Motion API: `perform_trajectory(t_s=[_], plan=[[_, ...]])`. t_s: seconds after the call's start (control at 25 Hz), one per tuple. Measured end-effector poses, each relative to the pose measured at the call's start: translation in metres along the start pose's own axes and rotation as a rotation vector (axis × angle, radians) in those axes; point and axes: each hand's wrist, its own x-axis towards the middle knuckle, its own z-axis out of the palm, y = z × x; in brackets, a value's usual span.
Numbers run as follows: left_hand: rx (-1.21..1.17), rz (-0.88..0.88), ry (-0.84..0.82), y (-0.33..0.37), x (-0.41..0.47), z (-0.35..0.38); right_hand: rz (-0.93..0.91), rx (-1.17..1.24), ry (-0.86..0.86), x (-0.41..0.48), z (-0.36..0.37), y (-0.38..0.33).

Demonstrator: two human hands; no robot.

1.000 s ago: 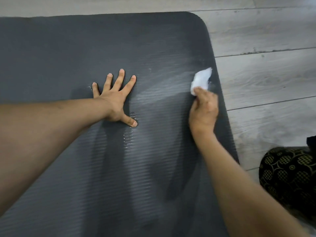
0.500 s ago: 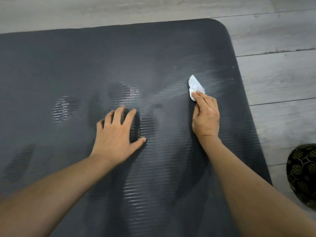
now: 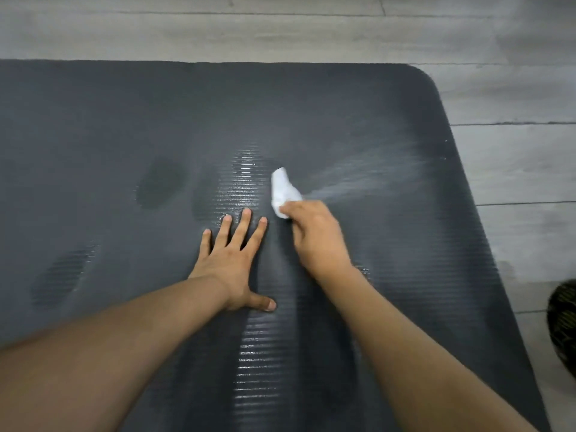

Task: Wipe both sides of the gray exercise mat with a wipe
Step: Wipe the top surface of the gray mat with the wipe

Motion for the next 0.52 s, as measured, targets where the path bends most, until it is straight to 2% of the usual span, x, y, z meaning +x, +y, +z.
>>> perform_trajectory(t_s=[0.08,0.16,0.2,0.36,0.44,0.52], plan=[[0.0,-0.013,-0.003,-0.001,0.001,0.001,-0.208,0.009,-0.195,-0.016,0.014,-0.022],[0.001,-0.015,0.002,0.0,0.003,0.001,-0.312,-0.067,-0.185,-0.002,-0.004,0.013],[-0.001,-0.015,-0.003,0.001,0.004,0.001,-0.261,-0.141,-0.132,0.006,-0.02,0.038],[-0.004,-0.027,-0.028,0.002,0.004,0.0,0.392,-0.414,0.059,0.034,-0.078,0.11],[-0.001,-0.036,-0.045,0.003,0.005,-0.002,0.459,-0.348,0.109,0.03,-0.056,0.083],[0.002,-0.049,-0.052,0.006,0.006,-0.004,0.307,-0.146,0.051,0.01,-0.018,0.029]])
